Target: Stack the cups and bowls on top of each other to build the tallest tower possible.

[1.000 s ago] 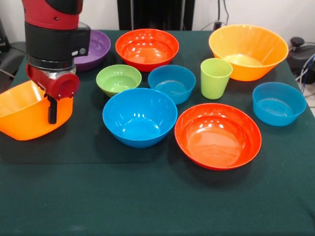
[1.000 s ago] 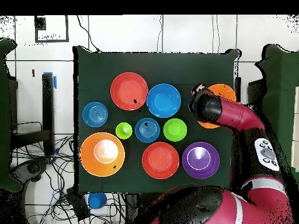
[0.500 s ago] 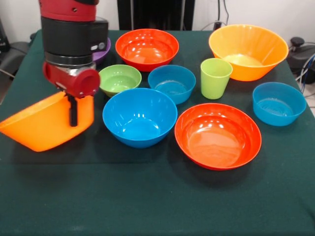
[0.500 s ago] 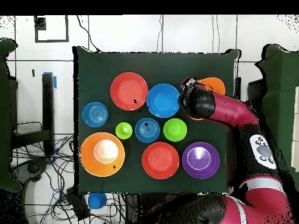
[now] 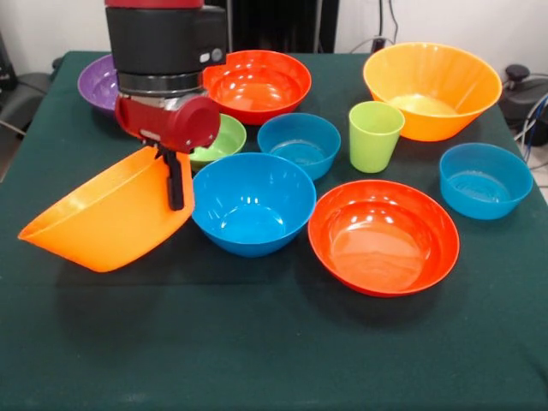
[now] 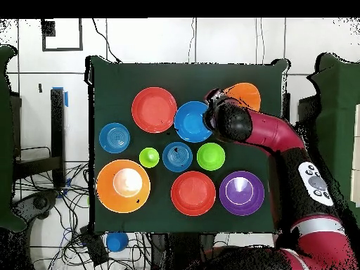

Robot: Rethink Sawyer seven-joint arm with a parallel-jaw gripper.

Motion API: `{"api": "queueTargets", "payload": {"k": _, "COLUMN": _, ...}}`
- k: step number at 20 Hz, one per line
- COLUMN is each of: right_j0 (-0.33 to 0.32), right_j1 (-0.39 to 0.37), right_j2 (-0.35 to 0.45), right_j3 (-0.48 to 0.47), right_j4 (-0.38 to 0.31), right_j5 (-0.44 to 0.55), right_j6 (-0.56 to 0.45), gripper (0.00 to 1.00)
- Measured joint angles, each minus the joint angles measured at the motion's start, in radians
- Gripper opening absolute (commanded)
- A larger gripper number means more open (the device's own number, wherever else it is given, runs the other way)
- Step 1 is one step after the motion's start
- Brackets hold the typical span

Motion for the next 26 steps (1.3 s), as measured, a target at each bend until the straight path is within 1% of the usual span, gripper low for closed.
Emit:
{"api": "queueTargets", "payload": {"k": 4, "right_j0": -0.001, "right_j1": -0.033, "right_j2": 0.023, "right_j3": 0.021, "right_j4": 0.000, "right_j5": 0.000, "right_j6": 0.000, "gripper": 0.00}}
{"api": "queueTargets", "payload": {"k": 10, "right_j0": 0.005, "right_j1": -0.061, "right_j2": 0.029, "right_j3": 0.024, "right_j4": -0.002, "right_j5": -0.024, "right_j6": 0.000, "gripper": 0.00}}
{"api": "queueTargets", "payload": {"k": 15, "right_j0": 0.006, "right_j1": -0.064, "right_j2": 0.034, "right_j3": 0.026, "right_j4": -0.003, "right_j5": -0.129, "right_j6": 0.000, "gripper": 0.00}}
{"api": "queueTargets", "payload": {"k": 17, "right_j0": 0.003, "right_j1": -0.064, "right_j2": 0.044, "right_j3": 0.031, "right_j4": -0.003, "right_j5": -0.193, "right_j6": 0.000, "gripper": 0.00}}
{"api": "queueTargets", "payload": {"k": 18, "right_j0": 0.000, "right_j1": -0.064, "right_j2": 0.053, "right_j3": 0.036, "right_j4": -0.003, "right_j5": -0.242, "right_j6": 0.000, "gripper": 0.00}}
{"api": "queueTargets", "payload": {"k": 19, "right_j0": -0.002, "right_j1": -0.064, "right_j2": 0.058, "right_j3": 0.038, "right_j4": -0.003, "right_j5": -0.265, "right_j6": 0.000, "gripper": 0.00}}
{"api": "queueTargets", "payload": {"k": 20, "right_j0": -0.007, "right_j1": -0.064, "right_j2": 0.070, "right_j3": 0.045, "right_j4": -0.003, "right_j5": -0.317, "right_j6": 0.000, "gripper": 0.00}}
{"api": "queueTargets", "payload": {"k": 22, "right_j0": -0.012, "right_j1": -0.063, "right_j2": 0.083, "right_j3": 0.052, "right_j4": -0.003, "right_j5": -0.376, "right_j6": 0.000, "gripper": 0.00}}
{"api": "queueTargets", "payload": {"k": 23, "right_j0": -0.015, "right_j1": -0.063, "right_j2": 0.093, "right_j3": 0.059, "right_j4": -0.009, "right_j5": -0.437, "right_j6": 0.000, "gripper": 0.00}}
{"api": "queueTargets", "payload": {"k": 26, "right_j0": -0.015, "right_j1": -0.062, "right_j2": 0.103, "right_j3": 0.066, "right_j4": -0.018, "right_j5": -0.510, "right_j6": 0.000, "gripper": 0.00}}
